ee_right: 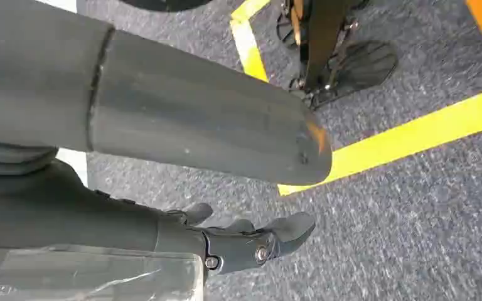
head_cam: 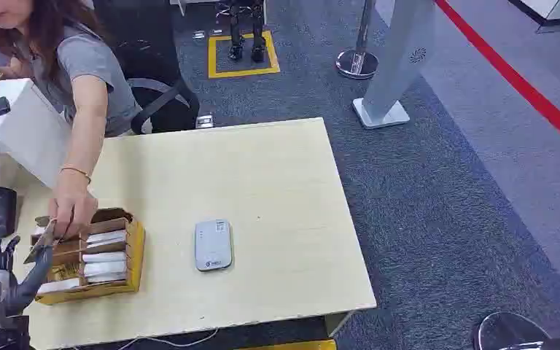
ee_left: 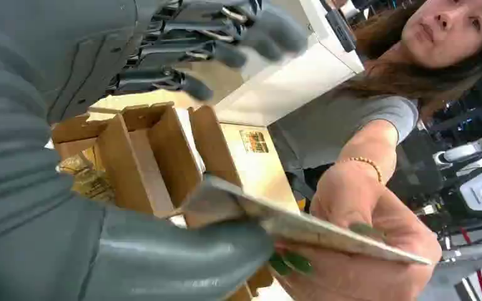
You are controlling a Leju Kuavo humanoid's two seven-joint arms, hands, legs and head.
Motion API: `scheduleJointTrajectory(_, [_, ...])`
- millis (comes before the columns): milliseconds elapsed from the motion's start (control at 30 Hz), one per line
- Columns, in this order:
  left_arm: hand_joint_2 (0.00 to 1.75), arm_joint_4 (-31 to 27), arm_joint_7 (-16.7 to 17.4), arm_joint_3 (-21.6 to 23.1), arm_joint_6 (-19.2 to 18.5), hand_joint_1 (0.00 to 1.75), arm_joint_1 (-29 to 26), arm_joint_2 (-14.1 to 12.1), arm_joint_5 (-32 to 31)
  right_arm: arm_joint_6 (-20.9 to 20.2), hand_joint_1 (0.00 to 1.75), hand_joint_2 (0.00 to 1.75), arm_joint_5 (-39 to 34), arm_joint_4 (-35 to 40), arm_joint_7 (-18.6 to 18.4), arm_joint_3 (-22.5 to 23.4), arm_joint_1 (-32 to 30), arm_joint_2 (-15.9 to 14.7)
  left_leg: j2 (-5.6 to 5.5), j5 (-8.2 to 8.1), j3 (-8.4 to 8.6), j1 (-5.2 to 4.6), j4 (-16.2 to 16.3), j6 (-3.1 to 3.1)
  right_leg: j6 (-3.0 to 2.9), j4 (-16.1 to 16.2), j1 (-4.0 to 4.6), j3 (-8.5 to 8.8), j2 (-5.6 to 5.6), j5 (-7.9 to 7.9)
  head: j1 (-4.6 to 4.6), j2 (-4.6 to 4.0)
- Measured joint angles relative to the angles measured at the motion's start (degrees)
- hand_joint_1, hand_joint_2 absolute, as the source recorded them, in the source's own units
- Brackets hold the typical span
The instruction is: Pass the card to the sensor for recognition and then transmit it.
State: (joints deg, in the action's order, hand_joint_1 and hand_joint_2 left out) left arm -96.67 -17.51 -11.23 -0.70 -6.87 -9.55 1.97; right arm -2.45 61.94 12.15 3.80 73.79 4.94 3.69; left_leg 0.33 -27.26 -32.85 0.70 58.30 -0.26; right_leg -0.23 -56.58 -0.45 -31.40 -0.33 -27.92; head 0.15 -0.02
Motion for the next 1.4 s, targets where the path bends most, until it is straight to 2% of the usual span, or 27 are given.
scheduleJointTrajectory(800, [1.75,0.79,-0.02,0.24,1.73,1.75,0.43,0.35,-0.11,1.09,0.00,0.00,0.26,0.00,-0.13,-0.02,0.04,0.00,0.00,0.00,0.00,0.00,0.00,0.00,0.00,0.00,0.00,0.00,0.00,0.00,0.00,0.00])
scheduleJointTrajectory(1100, [1.75,0.85,-1.31,2.51,6.87,1.75,1.35,0.39,-8.37,1.09,0.00,0.00,0.28,0.00,-0.04,-0.02,0.06,0.00,0.00,0.00,0.00,0.00,0.00,0.00,0.00,0.00,0.00,-0.01,0.00,0.00,0.00,0.00])
scheduleJointTrajectory(1400, [1.75,0.35,-1.31,6.97,8.72,1.75,2.67,0.33,-12.60,1.03,0.00,0.00,0.33,0.00,0.20,-0.02,0.06,0.00,0.00,0.00,0.01,-0.01,0.00,0.00,0.00,0.00,0.00,-0.01,0.00,0.00,0.00,0.00])
